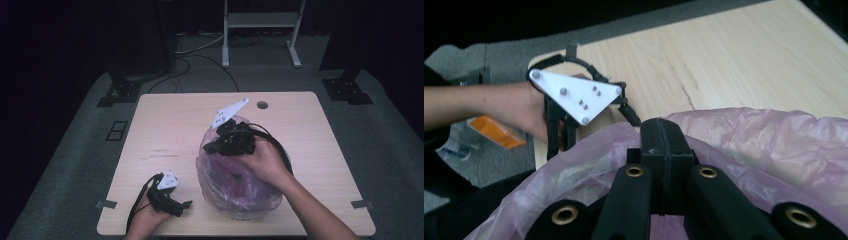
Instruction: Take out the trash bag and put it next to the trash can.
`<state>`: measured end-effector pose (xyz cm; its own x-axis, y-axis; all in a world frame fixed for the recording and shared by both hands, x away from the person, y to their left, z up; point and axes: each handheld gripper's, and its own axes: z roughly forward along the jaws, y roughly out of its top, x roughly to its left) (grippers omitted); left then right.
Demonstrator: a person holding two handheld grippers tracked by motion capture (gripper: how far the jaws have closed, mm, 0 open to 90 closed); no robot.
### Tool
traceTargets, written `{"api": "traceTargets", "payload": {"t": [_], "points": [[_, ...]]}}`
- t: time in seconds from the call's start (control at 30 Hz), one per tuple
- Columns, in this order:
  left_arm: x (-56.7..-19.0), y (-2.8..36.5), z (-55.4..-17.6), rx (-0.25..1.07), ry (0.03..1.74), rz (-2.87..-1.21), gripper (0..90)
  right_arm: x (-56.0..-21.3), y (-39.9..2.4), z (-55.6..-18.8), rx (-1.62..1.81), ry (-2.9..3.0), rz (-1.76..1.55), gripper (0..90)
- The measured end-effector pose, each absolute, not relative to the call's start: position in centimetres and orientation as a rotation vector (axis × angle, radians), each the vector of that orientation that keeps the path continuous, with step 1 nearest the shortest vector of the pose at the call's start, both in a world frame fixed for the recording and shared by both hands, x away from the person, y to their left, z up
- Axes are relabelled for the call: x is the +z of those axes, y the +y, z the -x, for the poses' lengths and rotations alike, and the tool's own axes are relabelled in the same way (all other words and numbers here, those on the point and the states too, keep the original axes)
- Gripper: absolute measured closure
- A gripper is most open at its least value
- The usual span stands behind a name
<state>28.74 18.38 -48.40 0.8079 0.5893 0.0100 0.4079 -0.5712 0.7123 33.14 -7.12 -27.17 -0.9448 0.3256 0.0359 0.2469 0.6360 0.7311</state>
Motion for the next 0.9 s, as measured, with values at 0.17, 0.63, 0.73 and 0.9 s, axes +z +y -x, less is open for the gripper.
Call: {"api": "traceTargets", "payload": {"t": [0.17, 0.63, 0.73, 0.9], "points": [[-48.4, 18.4, -28.7, 0.319, 0.730, -2.256, 0.0, -26.4, -7.8, -33.2, 1.239, 2.719, -0.500, 90.0], [-48.4, 18.4, -28.7, 0.317, 0.729, -2.256, 0.0, -25.9, -6.4, -32.6, 1.263, 2.736, -0.446, 90.0], [-48.4, 18.4, -28.8, 0.318, 0.729, -2.256, 0.0, -25.6, -6.0, -32.4, 1.259, 2.731, -0.425, 90.0], [-48.4, 18.4, -28.8, 0.316, 0.727, -2.256, 0.0, -24.8, -5.1, -31.8, 1.284, 2.738, -0.382, 90.0]]}}
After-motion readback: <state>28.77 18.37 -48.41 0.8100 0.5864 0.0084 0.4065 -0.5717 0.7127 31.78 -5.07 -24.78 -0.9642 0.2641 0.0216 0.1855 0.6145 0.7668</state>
